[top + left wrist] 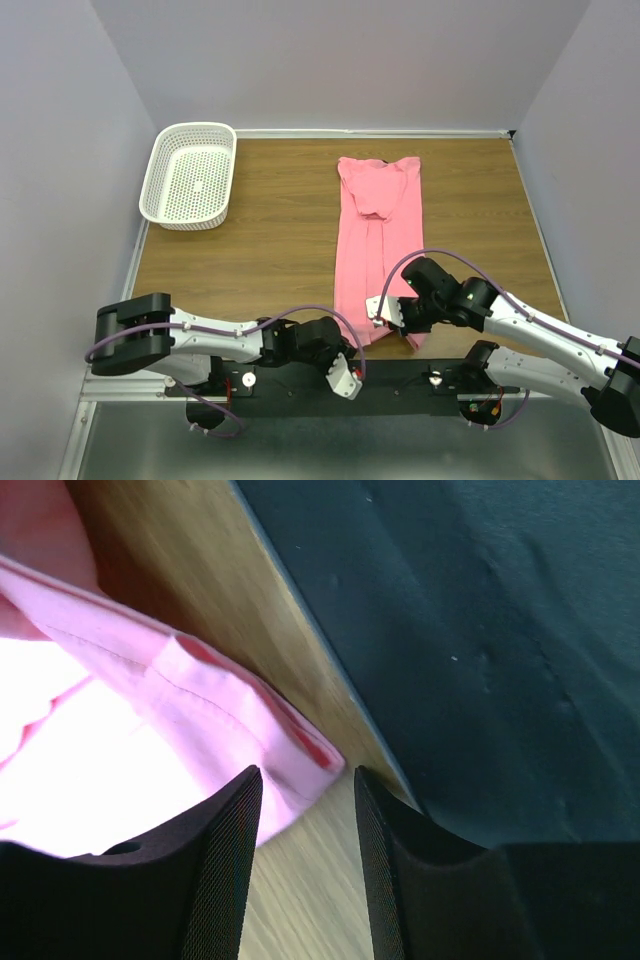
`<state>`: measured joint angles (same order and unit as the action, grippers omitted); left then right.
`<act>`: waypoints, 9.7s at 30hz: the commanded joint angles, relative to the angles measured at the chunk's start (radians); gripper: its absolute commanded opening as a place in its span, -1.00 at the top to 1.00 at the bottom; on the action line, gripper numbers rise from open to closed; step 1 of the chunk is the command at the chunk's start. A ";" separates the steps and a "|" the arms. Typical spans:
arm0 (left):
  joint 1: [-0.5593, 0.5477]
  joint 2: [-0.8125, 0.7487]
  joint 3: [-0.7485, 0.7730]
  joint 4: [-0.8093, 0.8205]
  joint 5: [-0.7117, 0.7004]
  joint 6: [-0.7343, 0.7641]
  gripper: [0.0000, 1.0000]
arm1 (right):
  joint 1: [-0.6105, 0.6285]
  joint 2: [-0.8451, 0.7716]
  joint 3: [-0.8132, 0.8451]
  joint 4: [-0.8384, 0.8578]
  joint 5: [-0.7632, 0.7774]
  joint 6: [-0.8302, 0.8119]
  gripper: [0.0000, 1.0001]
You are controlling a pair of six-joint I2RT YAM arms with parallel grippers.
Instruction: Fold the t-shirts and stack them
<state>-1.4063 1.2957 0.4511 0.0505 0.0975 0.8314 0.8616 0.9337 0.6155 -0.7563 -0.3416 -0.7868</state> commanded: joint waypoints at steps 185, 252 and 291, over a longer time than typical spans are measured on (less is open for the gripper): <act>0.573 0.378 0.393 0.080 0.165 0.290 -0.40 | -0.713 0.599 0.231 0.175 -0.237 -0.575 -0.34; 0.543 0.240 0.420 -0.253 0.363 0.164 1.00 | -0.682 0.295 0.236 -0.153 -0.240 -0.485 0.99; 0.833 1.001 1.340 0.374 0.156 0.281 1.00 | -0.777 1.048 0.992 0.405 0.138 0.147 0.99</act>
<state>-0.5709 2.2154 1.7229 0.3237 0.2935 1.0973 0.0952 1.9141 1.5433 -0.4213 -0.2691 -0.6975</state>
